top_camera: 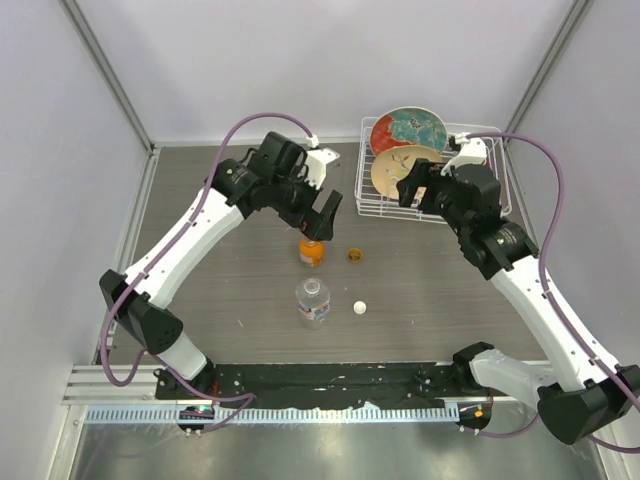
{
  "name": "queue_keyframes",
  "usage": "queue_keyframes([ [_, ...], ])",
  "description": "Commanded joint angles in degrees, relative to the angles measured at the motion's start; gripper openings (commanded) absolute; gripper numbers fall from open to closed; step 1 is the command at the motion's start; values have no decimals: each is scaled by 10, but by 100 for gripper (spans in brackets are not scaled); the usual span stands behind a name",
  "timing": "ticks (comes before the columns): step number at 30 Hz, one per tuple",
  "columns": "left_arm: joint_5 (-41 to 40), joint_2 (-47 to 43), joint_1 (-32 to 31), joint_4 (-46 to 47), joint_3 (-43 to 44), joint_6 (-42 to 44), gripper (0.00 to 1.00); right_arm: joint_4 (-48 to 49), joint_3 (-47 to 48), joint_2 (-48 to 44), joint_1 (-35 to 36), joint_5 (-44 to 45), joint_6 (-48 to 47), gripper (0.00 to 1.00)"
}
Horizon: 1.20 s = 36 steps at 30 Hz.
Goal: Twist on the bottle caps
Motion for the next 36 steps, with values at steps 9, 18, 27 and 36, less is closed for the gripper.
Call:
queue_keyframes([
  [9, 9, 44, -105, -49, 57, 74, 100, 6, 20, -1, 2, 52, -17, 75],
  [18, -6, 61, -132, 60, -7, 77, 100, -41, 40, -85, 2, 154, -9, 63],
  [27, -61, 89, -189, 138, -102, 78, 85, -103, 35, -150, 2, 196, 15, 42],
  [36, -64, 141, -199, 194, -132, 74, 61, -127, 24, -173, 2, 190, 31, 31],
])
